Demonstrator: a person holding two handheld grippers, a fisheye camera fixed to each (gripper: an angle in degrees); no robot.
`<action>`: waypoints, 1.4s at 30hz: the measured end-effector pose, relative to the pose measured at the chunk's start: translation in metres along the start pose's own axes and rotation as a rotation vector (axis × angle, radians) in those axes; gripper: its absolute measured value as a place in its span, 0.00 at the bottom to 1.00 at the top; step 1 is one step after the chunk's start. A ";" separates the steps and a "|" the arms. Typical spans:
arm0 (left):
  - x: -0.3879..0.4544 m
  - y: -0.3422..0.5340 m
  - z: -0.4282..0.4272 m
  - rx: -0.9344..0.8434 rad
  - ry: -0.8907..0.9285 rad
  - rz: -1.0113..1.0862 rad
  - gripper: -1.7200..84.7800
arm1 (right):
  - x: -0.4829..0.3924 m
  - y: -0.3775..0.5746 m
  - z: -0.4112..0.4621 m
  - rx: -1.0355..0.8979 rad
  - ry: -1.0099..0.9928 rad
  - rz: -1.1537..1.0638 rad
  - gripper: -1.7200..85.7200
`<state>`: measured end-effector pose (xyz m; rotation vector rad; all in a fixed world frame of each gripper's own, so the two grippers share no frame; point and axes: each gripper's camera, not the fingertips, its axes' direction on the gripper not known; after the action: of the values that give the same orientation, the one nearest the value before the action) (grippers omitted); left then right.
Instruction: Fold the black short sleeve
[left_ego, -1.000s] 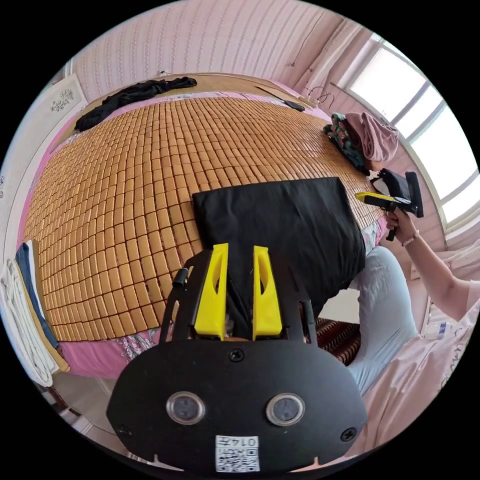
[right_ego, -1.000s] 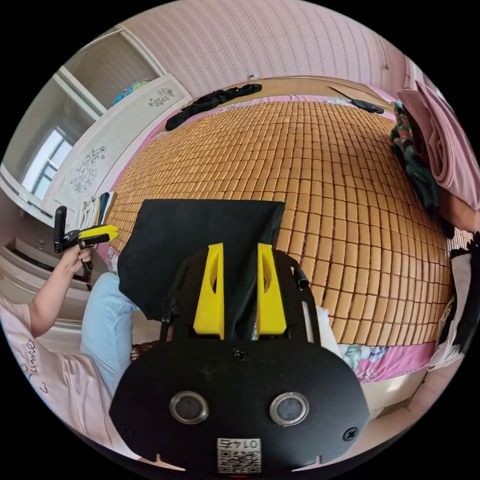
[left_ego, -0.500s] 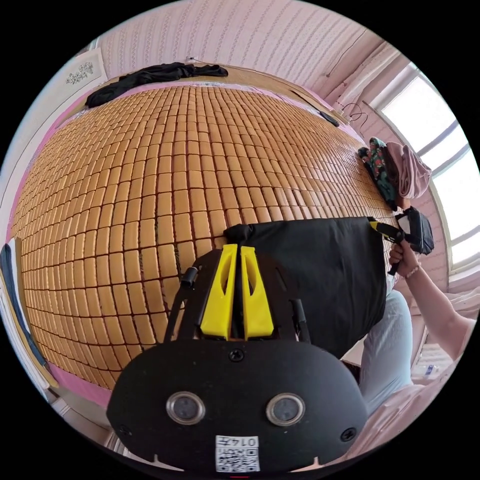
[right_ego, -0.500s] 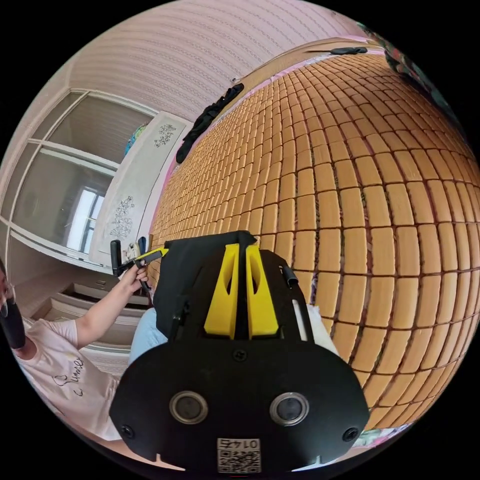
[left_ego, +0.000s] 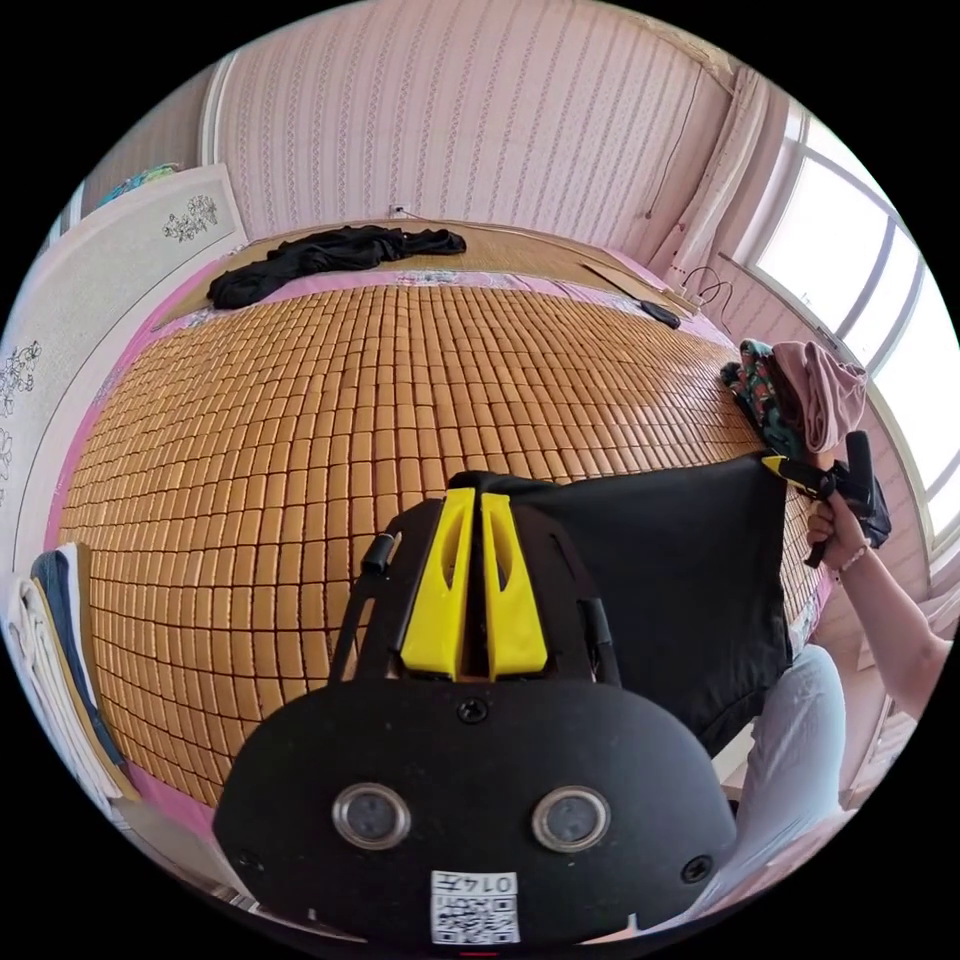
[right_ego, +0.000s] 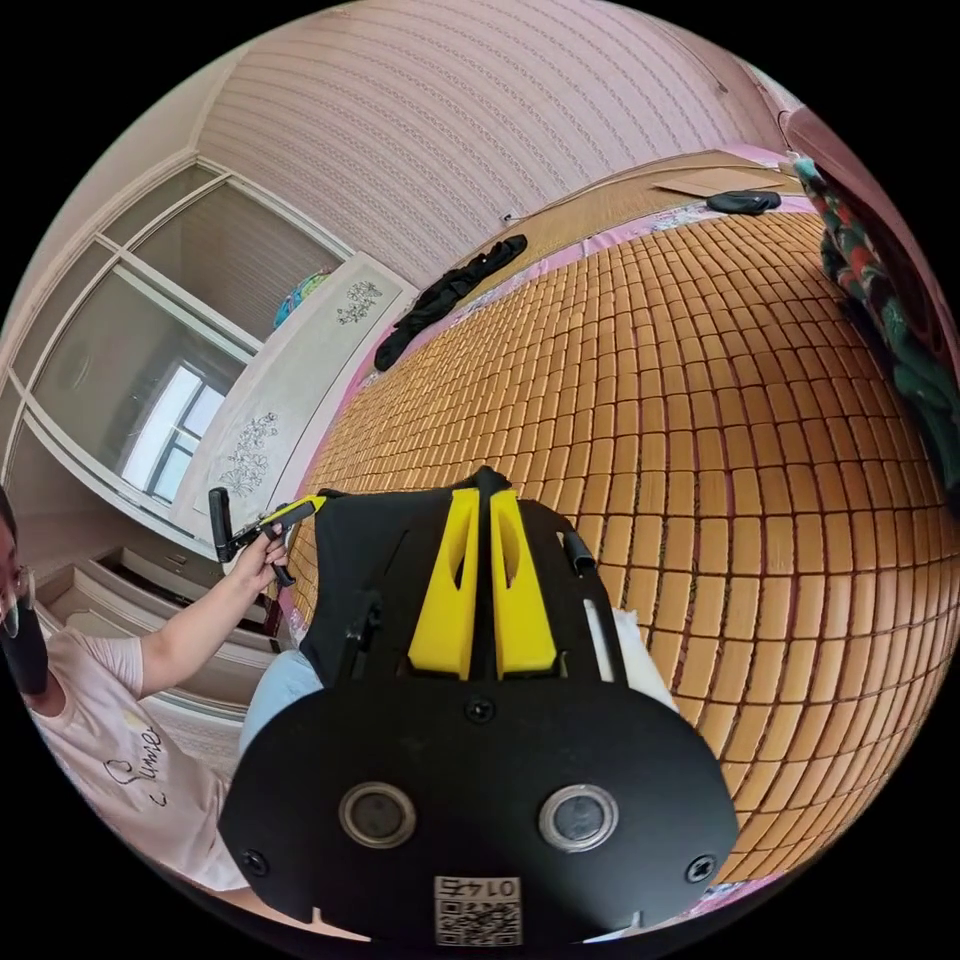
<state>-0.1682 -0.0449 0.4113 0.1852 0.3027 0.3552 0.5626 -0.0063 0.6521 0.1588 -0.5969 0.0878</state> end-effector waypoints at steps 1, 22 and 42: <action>-0.001 0.003 0.013 -0.037 0.013 -0.009 0.03 | -0.001 -0.001 0.005 -0.013 0.021 0.006 0.04; 0.222 0.208 0.010 -0.140 0.065 0.374 0.02 | -0.228 0.018 0.182 -0.452 0.416 -0.567 0.02; 0.243 0.295 0.040 -0.096 0.087 0.428 0.01 | -0.269 -0.023 0.272 -0.645 0.571 -0.590 0.01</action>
<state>-0.0310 0.3113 0.4539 0.1390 0.3307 0.8018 0.1939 -0.0863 0.7188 -0.3153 0.0280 -0.6119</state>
